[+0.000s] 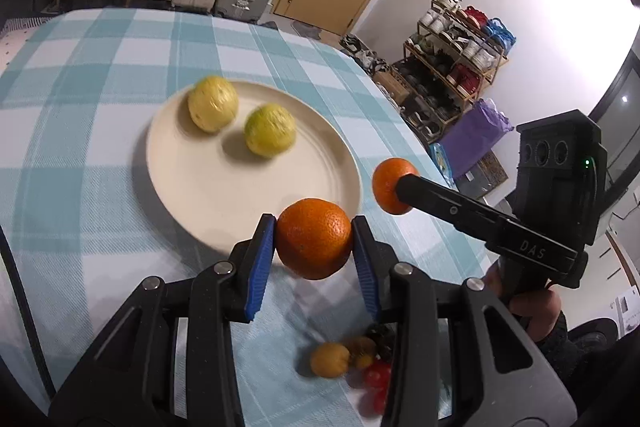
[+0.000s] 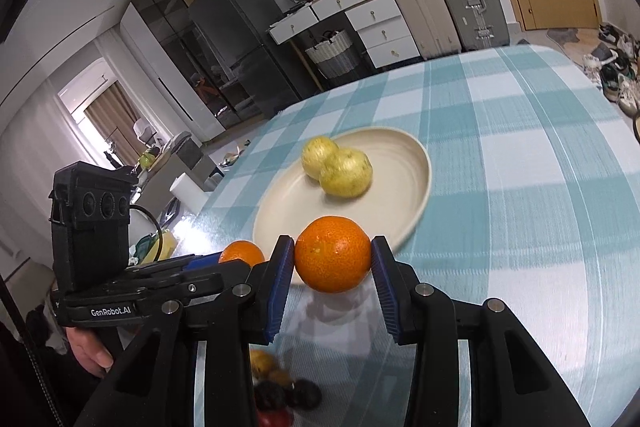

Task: Organize fruits
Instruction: 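Carry both oranges over the cream plate beside the yellow fruits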

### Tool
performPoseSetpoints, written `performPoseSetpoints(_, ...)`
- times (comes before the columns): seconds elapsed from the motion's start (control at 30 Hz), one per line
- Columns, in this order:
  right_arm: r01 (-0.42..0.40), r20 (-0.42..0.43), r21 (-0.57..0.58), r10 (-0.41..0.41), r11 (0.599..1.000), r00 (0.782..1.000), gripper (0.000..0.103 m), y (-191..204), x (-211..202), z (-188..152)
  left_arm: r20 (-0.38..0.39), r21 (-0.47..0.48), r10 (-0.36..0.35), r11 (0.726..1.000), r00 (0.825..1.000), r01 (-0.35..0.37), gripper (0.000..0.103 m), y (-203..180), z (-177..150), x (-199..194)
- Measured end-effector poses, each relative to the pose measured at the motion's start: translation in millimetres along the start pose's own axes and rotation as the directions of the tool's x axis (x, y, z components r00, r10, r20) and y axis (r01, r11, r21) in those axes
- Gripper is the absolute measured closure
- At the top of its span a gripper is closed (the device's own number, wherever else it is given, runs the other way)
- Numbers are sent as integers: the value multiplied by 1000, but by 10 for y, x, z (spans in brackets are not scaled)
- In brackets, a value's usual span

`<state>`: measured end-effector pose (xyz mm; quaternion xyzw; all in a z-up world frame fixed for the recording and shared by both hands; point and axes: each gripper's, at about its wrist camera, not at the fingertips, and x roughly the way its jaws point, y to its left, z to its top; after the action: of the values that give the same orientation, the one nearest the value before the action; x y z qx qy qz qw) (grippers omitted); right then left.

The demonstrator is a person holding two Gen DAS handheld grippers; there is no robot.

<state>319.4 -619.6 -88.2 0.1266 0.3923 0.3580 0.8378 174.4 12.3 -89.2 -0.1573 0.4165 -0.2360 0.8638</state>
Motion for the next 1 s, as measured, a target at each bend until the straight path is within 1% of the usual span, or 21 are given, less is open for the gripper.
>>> performPoseSetpoints(0.23,-8,6,-27,8,1000,1000,63,70,140,288,23,-13,45,999,999,-45,68,189,289,-21)
performPoseSetpoints(0.47,-11,-1,-53,11,999,1000,63,135,352,605,6,-26,102,994,995,-101,68,417,520,108)
performPoseSetpoints(0.67,-11,-8,-57,11,998,1000,63,155,550,820,-26,-41,114,992,993,-116,68,560,627,309)
performPoseSetpoints(0.8,-2,-14,-50,1,999,1000,63,133,711,940,-42,-42,111,993,993,-112,68,609,674,438)
performPoseSetpoints(1.0,12,-26,-25,-12,1000,1000,63,79,912,1030,-60,-46,112,992,992,-115,68,681,706,576)
